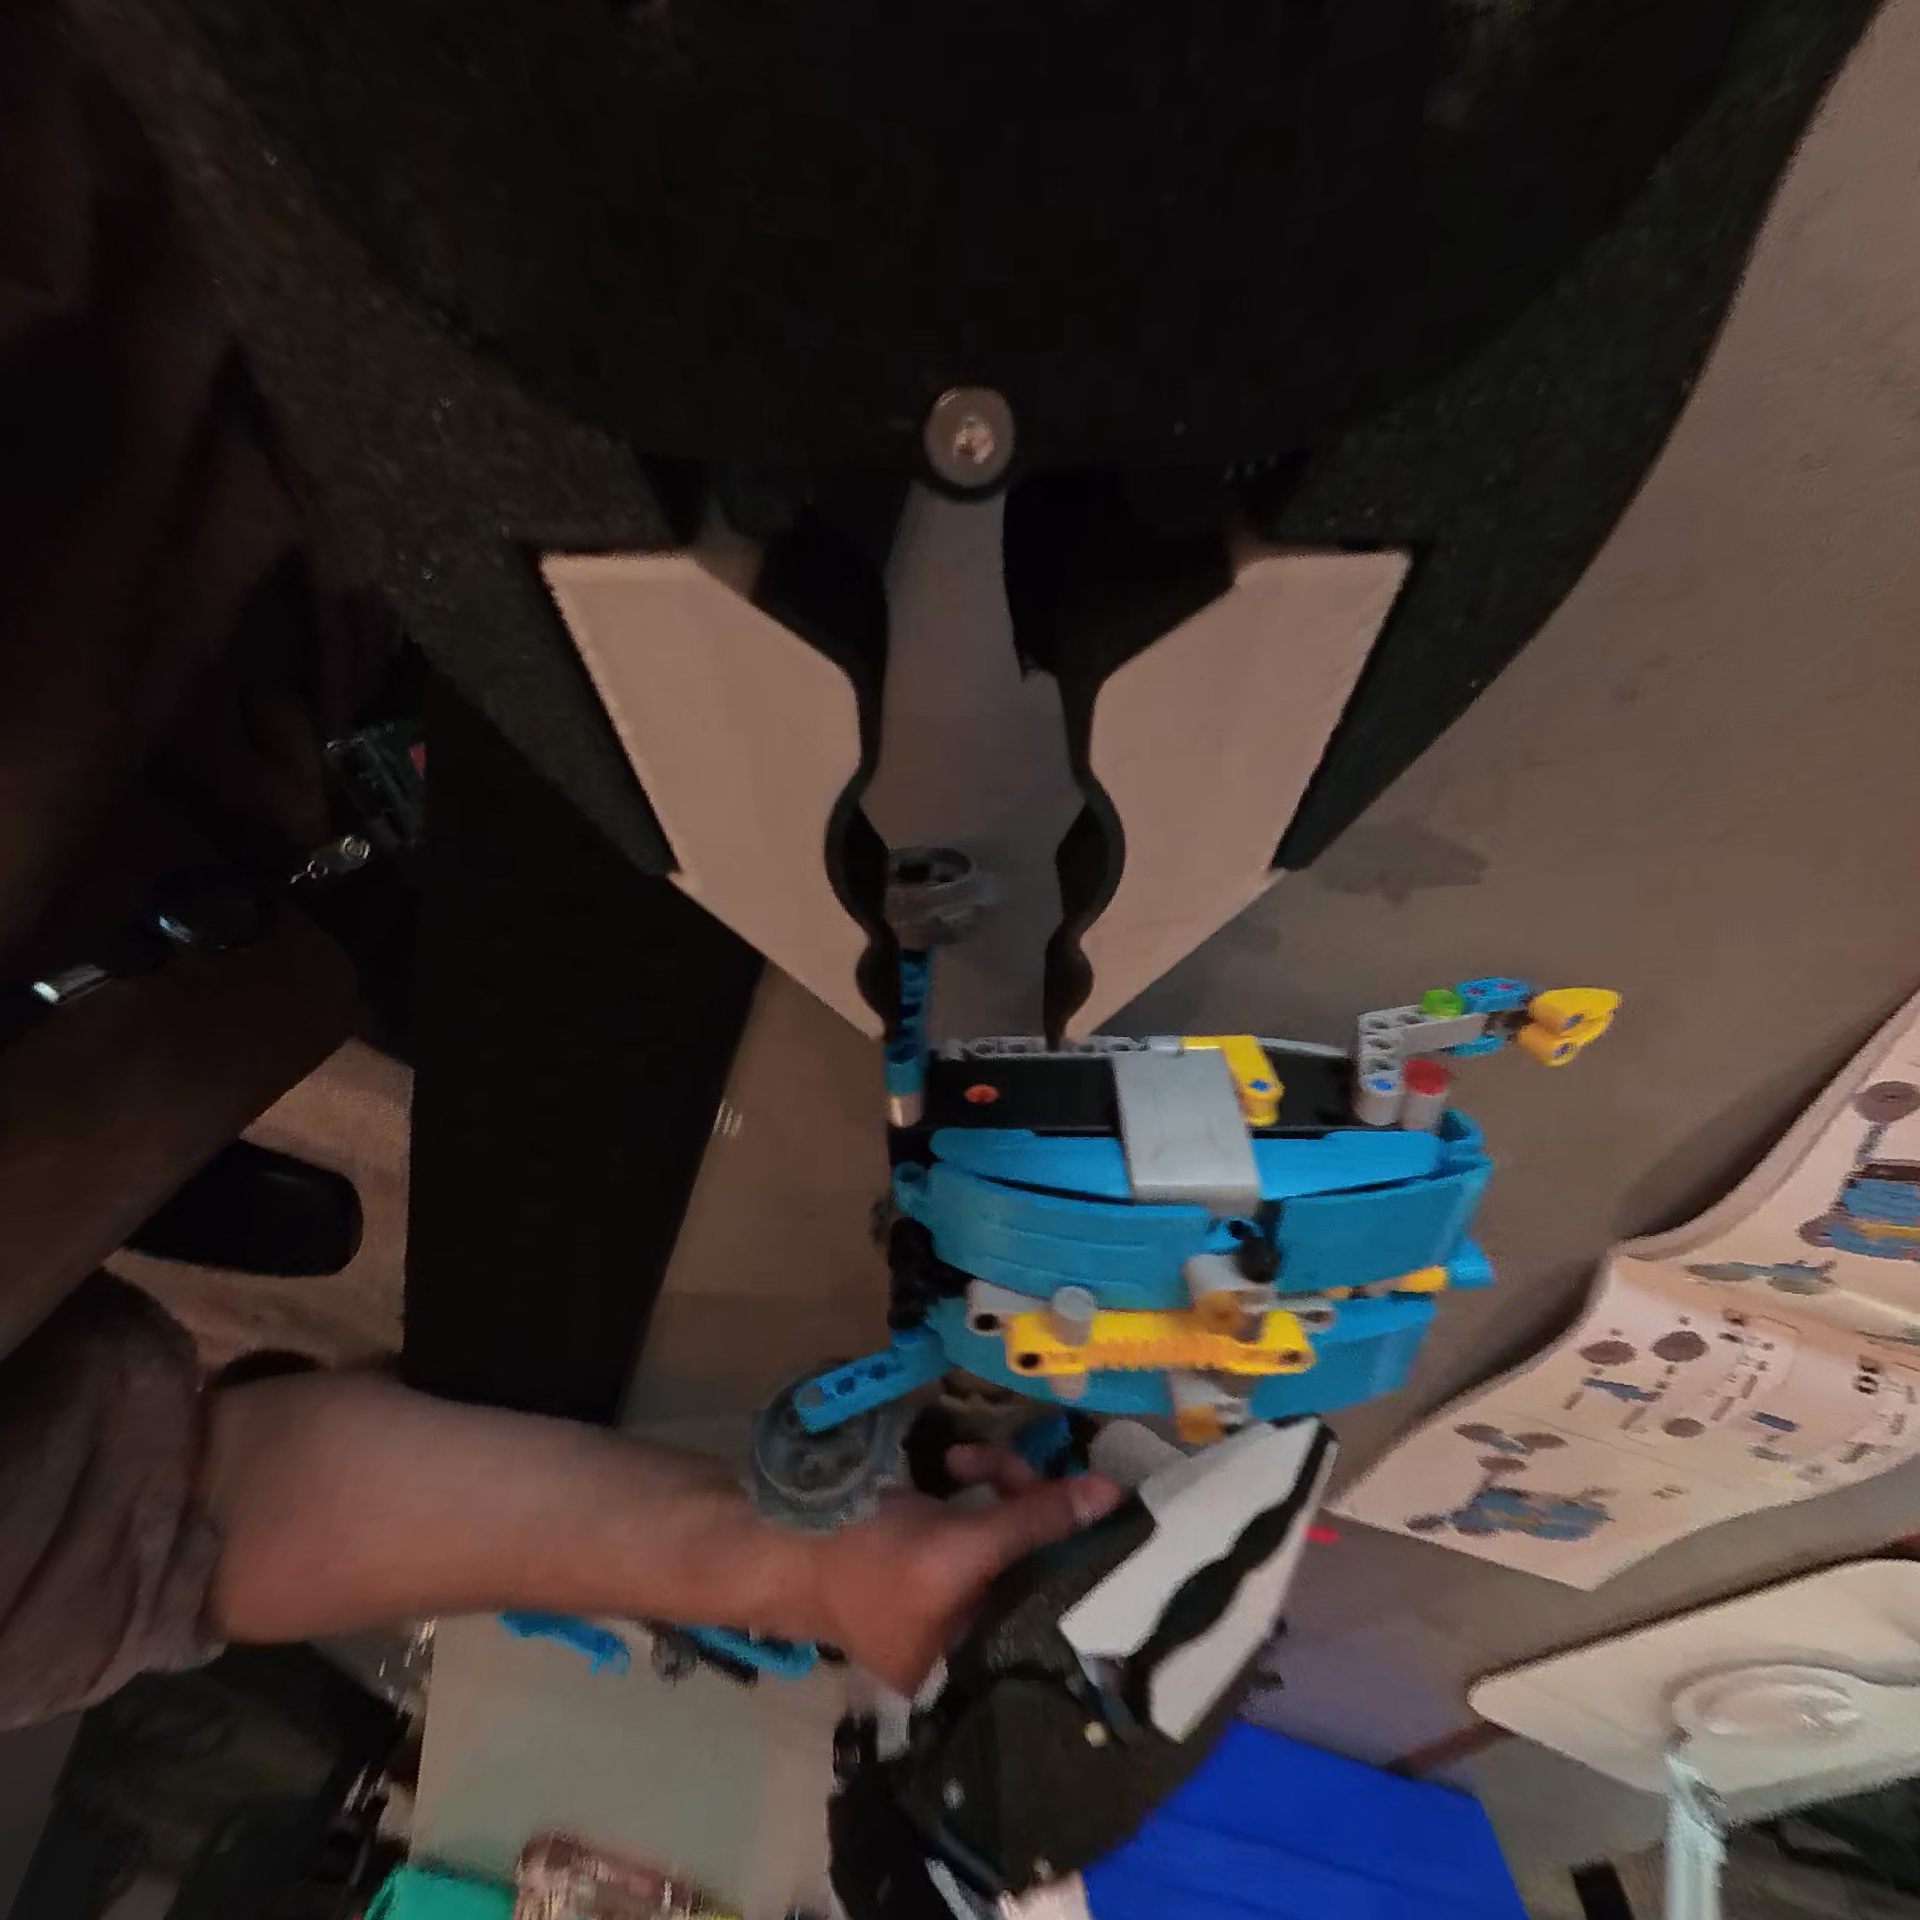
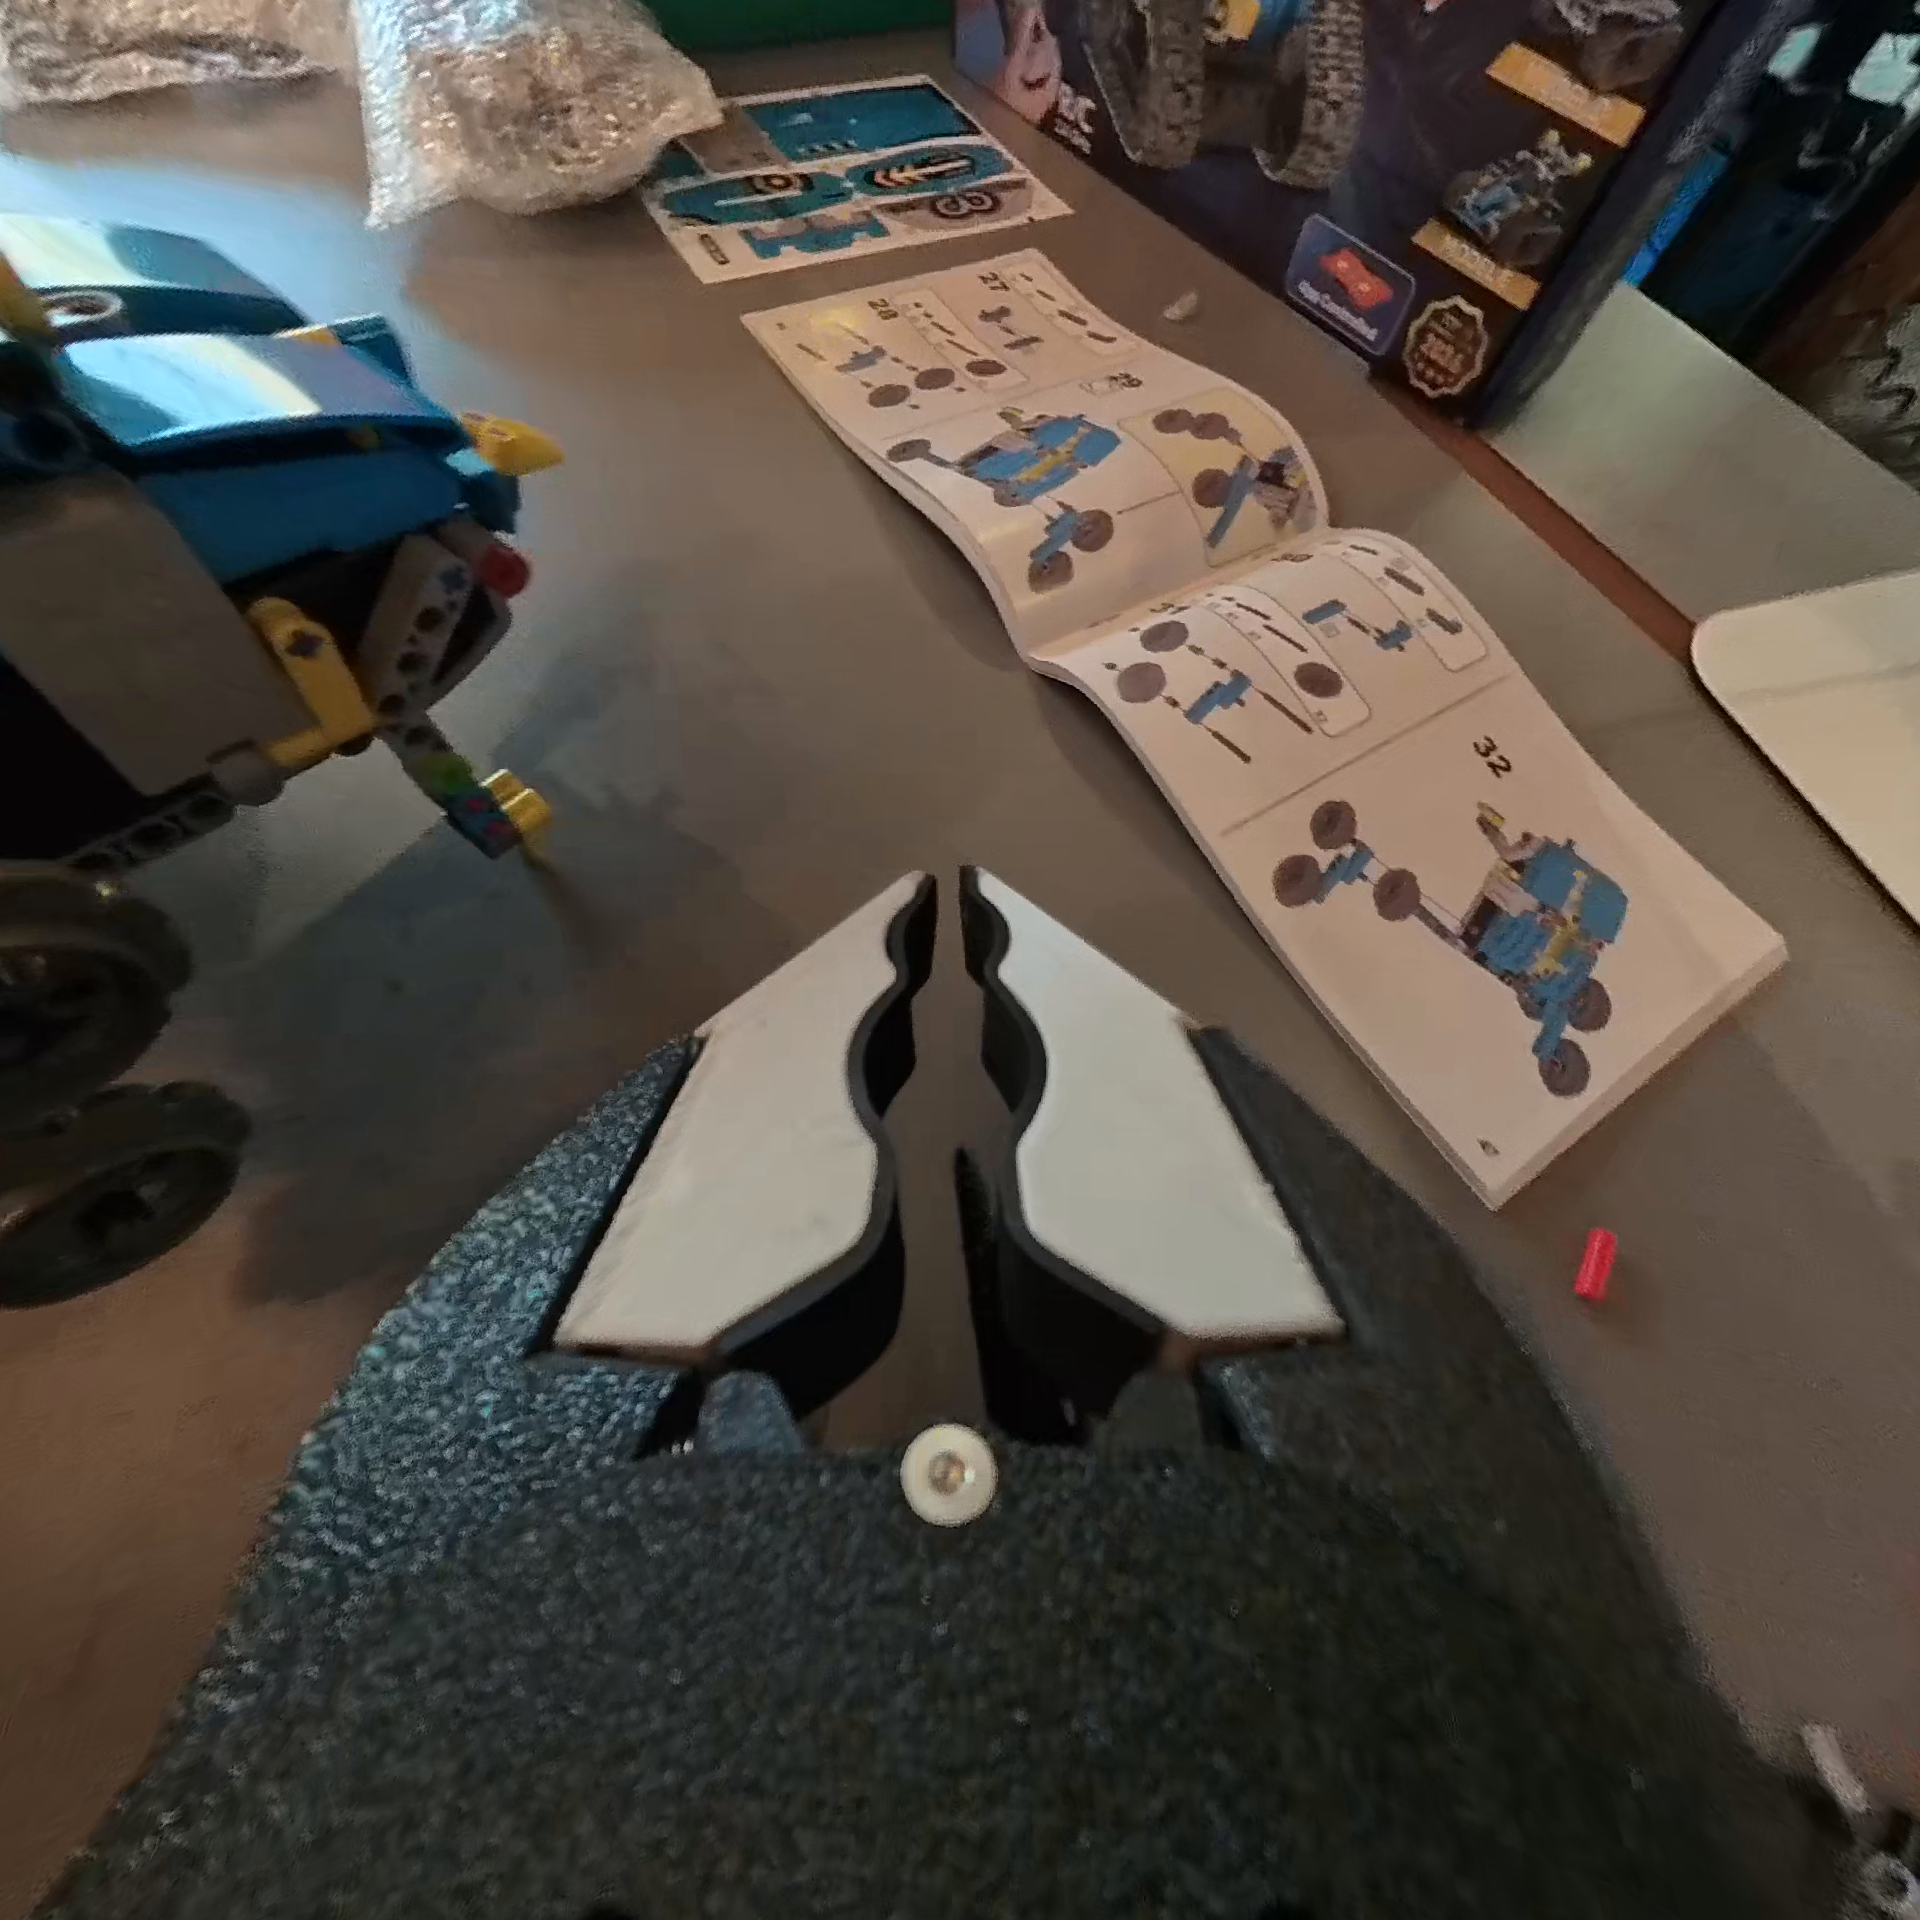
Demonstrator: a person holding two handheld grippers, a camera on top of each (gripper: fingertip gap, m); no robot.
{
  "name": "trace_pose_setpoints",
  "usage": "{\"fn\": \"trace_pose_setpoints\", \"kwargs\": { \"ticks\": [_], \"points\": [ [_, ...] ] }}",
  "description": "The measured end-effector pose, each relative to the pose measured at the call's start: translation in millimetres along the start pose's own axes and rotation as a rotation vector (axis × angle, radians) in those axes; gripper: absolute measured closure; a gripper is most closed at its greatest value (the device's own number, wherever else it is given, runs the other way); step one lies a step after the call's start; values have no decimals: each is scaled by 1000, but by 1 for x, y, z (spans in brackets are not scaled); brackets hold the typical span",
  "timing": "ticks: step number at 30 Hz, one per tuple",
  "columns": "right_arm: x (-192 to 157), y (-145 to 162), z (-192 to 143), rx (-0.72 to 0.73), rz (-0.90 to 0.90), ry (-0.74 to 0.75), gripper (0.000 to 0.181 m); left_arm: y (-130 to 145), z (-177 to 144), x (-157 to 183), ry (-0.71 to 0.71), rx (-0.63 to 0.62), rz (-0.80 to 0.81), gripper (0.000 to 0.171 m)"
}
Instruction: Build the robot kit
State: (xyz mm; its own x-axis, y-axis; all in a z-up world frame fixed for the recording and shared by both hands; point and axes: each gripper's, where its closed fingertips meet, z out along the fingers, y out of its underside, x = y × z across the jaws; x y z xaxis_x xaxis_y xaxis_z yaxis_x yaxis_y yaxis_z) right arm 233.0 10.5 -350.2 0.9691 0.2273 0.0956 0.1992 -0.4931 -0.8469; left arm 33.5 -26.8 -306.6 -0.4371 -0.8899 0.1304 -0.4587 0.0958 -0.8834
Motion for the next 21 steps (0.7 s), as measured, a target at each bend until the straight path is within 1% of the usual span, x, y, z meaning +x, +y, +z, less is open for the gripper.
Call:
{"fn": "trace_pose_setpoints", "kwargs": {
  "ticks": [2, 4, 6, 8, 10, 11, 12, 16, 21],
  "points": [
    [9, 2, -2, 0, 48, 22, 179, -6, -13, -14, -18, 84, -47, 145],
    [20, 4, -5, -2, 103, 51, 180, -9, -30, -38, -70, 186, -110, 145],
    [27, 5, -8, 0, 141, 59, 180, -4, -49, -73, -199, 266, -175, 145],
    [30, 6, -10, 2, 161, 60, 180, 10, -67, -111, -405, 275, -186, 144],
    [31, 7, -10, 2, 169, 58, 180, 27, -77, -134, -593, 212, -101, 145],
    [30, 7, -10, 2, 171, 52, 180, 36, -77, -141, -650, 167, -67, 145],
    [29, 7, -9, 3, 173, 48, 180, 40, -73, -142, -668, 127, -48, 145],
    [27, 10, -6, -12, 161, 41, 180, 51, -53, -140, -647, -9, 18, 144],
    [25, 12, -5, -19, 172, 26, 179, 67, -39, -141, -677, -162, 94, 145]
  ]
}}
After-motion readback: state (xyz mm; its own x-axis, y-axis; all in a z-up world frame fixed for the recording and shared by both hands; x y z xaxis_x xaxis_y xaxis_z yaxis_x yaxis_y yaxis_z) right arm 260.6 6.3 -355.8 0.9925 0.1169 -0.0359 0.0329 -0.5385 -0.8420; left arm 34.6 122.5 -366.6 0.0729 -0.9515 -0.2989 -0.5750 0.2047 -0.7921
